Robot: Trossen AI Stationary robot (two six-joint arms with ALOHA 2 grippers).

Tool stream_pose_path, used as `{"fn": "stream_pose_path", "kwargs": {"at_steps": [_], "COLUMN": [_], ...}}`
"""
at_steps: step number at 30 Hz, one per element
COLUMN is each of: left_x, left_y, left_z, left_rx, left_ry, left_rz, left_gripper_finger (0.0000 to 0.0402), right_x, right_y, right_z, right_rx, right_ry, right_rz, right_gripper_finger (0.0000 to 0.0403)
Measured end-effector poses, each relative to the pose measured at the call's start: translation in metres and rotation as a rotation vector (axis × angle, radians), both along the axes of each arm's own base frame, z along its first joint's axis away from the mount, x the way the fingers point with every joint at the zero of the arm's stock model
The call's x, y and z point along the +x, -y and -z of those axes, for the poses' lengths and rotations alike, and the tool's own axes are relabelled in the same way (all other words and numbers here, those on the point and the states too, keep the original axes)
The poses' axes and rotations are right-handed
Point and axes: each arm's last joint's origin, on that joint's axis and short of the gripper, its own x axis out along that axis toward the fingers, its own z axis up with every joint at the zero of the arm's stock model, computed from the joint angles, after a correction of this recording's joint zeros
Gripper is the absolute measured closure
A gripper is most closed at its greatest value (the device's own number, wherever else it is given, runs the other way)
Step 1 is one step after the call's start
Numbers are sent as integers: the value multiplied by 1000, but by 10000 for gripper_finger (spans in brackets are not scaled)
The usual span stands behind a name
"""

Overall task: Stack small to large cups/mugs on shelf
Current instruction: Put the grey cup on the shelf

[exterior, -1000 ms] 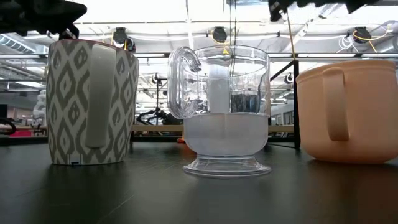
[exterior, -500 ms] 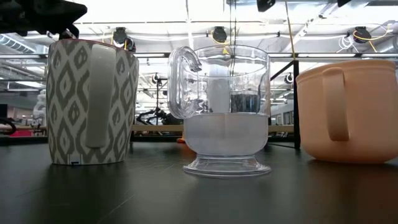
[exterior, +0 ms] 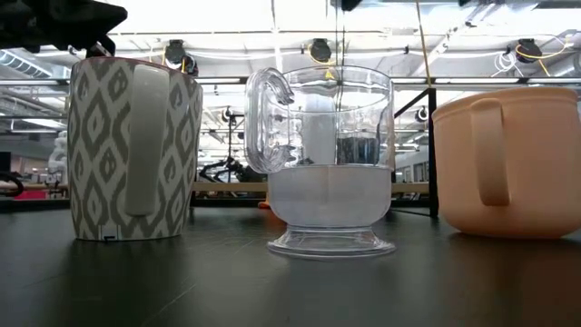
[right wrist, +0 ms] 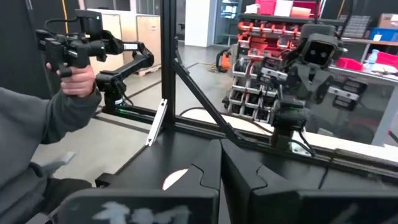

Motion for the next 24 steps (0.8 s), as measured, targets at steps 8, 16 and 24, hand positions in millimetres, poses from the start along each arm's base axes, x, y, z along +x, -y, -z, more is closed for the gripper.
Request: {"fn": "stream_pose_path", "kwargs": {"at_steps": [8,16,24], "left_x": [0,0,0], "left_y": [0,0,0], "left_z": [0,0,2], "left_rx": [1,3,16], "left_ry": [0,0,-14], "left_rz": [0,0,-1], "left_gripper_finger": [399,399,399], "right_x": [32,53,56], "right_y": [-9,-11,-9], "right_z": [6,6,-10], "right_rx": [-33,-13,4], "right_ry": [-55,-78,-97], "right_rz": [-18,-15,-8], "right_gripper_finger": [403,403,403]}}
